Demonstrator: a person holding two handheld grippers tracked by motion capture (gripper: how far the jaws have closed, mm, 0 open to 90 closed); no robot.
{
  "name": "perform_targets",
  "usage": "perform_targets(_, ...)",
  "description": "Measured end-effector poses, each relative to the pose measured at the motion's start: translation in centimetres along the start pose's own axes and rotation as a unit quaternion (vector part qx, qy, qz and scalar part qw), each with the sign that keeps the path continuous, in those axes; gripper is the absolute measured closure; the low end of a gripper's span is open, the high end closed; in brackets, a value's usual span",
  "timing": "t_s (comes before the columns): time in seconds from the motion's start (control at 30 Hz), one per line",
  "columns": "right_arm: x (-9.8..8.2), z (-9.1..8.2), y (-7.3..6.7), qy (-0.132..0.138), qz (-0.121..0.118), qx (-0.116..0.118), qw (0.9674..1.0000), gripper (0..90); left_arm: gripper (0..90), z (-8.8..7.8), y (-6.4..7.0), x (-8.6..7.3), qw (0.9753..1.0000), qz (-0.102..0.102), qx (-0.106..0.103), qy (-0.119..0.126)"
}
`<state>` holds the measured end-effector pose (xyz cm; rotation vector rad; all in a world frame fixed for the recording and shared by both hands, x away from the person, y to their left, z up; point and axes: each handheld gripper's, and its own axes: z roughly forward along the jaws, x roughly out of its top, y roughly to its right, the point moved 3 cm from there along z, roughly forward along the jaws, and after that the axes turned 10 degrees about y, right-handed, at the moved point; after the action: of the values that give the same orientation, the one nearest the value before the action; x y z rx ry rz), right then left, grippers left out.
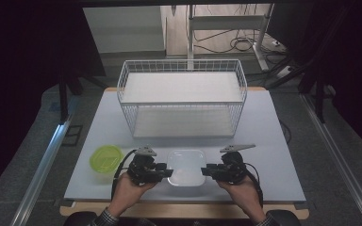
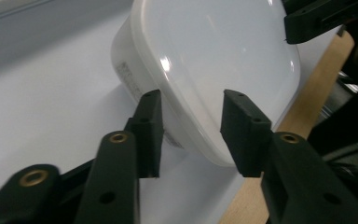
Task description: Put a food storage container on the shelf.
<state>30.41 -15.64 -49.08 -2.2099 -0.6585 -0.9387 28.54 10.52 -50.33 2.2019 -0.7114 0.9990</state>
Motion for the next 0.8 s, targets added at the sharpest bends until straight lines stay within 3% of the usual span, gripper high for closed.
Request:
perform_targets(0.13,0.1,-0.3,0.3,0.016,0.013,-0.003,0.9998,78.9,74.0,-0.2,0.1,-0.1,0.9999,0.000,0.007,0.009)
perform_targets(0.27,0.1,-0.3,0.3,0.019,0.010,-0.009,0.9997,78.9,75.4,-0.1,0.0,-0.2,0.9998,-0.008,0.008,0.017)
perform_targets(0.57,0.1,-0.2,0.0,0.044,-0.024,-0.030,0.9983,79.1,77.8,0.1,-0.2,-0.2,0.9985,-0.020,0.023,0.045)
perform_targets(0.8,0.7,-0.7,-0.5,0.065,-0.034,-0.027,0.9969,79.1,78.2,-0.8,-0.1,0.7,0.9978,-0.007,0.024,0.061)
